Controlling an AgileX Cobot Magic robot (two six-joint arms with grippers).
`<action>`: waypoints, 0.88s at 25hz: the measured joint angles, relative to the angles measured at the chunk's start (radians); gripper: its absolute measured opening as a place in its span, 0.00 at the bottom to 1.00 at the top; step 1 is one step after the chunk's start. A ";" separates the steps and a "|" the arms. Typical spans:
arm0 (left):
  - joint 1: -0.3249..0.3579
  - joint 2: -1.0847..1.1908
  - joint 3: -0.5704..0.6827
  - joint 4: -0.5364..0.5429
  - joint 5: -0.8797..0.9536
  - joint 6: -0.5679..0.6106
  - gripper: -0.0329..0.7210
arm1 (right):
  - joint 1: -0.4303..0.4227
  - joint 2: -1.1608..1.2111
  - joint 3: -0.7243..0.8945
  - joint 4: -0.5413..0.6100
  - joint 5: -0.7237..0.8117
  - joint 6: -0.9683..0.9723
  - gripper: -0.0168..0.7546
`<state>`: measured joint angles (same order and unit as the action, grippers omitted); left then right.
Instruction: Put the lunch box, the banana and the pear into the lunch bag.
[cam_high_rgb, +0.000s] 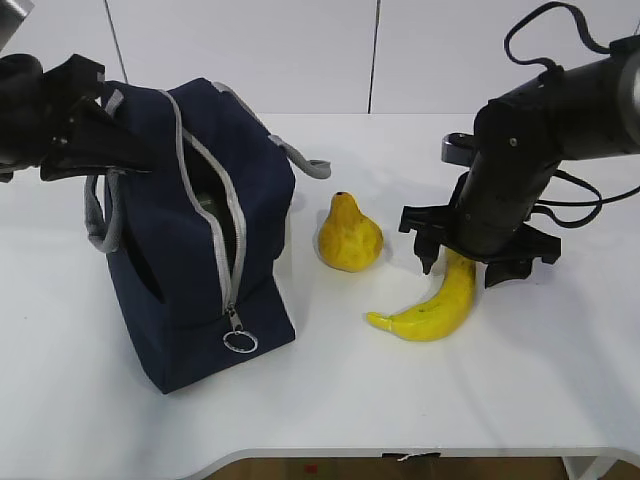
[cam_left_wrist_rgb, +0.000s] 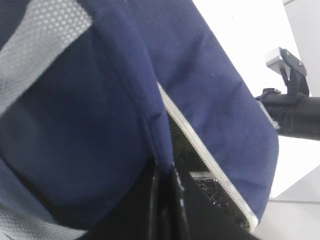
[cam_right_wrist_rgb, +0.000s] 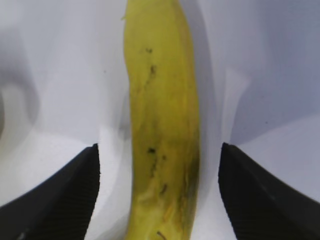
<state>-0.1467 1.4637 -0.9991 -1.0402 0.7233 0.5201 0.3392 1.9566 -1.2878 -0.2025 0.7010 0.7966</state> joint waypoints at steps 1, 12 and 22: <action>0.000 0.000 0.000 0.000 0.000 0.000 0.05 | 0.000 0.002 0.000 -0.002 -0.002 0.000 0.78; 0.000 0.000 0.000 0.000 0.000 0.000 0.05 | 0.000 0.016 0.000 -0.013 -0.006 0.002 0.61; 0.000 0.000 0.000 0.000 0.000 0.000 0.05 | 0.000 0.016 0.000 -0.028 -0.004 0.014 0.47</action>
<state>-0.1467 1.4637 -0.9991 -1.0397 0.7231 0.5201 0.3392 1.9727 -1.2878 -0.2305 0.6968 0.8107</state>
